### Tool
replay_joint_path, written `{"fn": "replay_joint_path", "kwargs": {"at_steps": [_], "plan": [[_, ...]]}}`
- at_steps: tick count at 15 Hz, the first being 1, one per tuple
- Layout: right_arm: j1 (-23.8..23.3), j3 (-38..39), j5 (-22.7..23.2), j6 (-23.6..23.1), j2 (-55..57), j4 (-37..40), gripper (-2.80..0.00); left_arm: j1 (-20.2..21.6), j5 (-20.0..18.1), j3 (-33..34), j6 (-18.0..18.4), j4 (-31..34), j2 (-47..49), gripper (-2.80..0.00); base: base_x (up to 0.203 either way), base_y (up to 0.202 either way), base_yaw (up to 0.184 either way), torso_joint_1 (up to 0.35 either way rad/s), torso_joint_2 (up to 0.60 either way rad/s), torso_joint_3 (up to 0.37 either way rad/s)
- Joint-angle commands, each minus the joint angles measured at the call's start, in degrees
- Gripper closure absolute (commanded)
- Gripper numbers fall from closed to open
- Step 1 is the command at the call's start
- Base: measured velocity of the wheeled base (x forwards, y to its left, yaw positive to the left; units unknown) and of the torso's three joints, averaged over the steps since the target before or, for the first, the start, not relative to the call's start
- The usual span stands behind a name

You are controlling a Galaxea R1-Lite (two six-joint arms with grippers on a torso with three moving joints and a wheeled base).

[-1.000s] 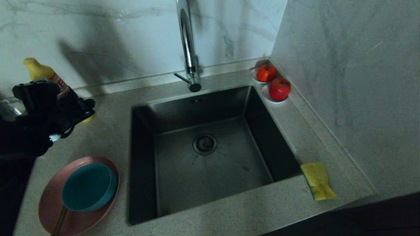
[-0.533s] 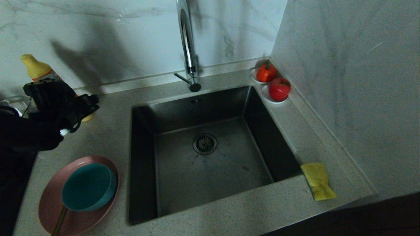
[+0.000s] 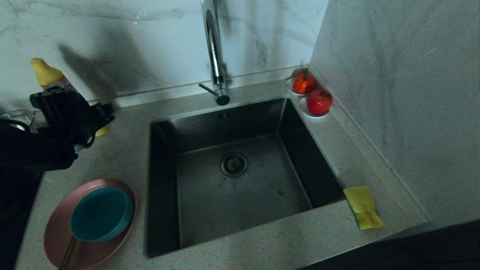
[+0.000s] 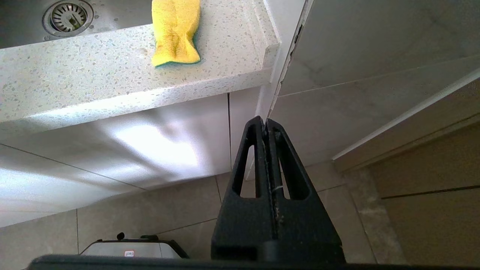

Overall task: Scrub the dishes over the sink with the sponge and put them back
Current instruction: Grab the dish soap

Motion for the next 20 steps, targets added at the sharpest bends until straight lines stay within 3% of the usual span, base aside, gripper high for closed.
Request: {"fn": "replay_joint_path", "kwargs": {"at_steps": [1,2,3,13,20], "plan": [[0.00,-0.01,0.00,0.00,-0.03,0.05,0.00,0.03,1.09,-0.55,0.05,-0.29,-0.31,-2.80,0.000,0.000,0.000,0.000,0.00,0.000],[0.00,-0.01,0.00,0.00,-0.03,0.05,0.00,0.03,1.14,-0.59,0.14,-0.29,-0.36,-2.53,0.000,0.000,0.000,0.000,0.00,0.000],[0.00,-0.01,0.00,0.00,-0.03,0.05,0.00,0.03,1.18,-0.34,0.29,-0.29,-0.52,0.00,0.000,0.000,0.000,0.000,0.00,0.000],[0.00,-0.01,0.00,0.00,-0.03,0.05,0.00,0.06,1.98,-0.03,-0.33,-0.29,-0.96,0.00,0.000,0.000,0.000,0.000,0.00,0.000],[0.00,-0.01,0.00,0.00,-0.03,0.05,0.00,0.03,2.53,1.67,-0.26,2.19,-16.69,0.00,0.000,0.000,0.000,0.000,0.00,0.000]]}}
